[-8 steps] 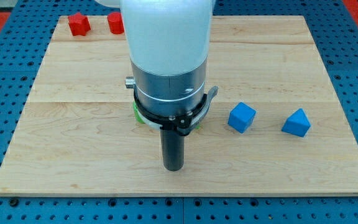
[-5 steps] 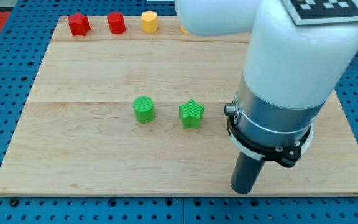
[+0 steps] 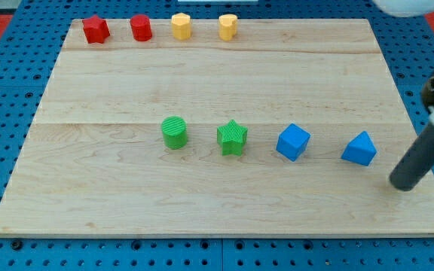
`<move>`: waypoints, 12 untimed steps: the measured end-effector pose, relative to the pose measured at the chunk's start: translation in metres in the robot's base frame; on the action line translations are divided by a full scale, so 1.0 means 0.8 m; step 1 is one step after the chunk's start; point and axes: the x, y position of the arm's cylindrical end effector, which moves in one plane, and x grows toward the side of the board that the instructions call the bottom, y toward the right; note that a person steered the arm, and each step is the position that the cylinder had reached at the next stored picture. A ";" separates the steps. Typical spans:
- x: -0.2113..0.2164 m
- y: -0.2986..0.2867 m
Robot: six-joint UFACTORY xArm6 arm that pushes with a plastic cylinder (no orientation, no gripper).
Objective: Push the blue cube towards the bottom
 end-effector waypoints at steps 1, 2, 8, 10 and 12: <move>-0.038 0.001; -0.071 -0.079; -0.147 -0.355; -0.147 -0.309; -0.111 -0.322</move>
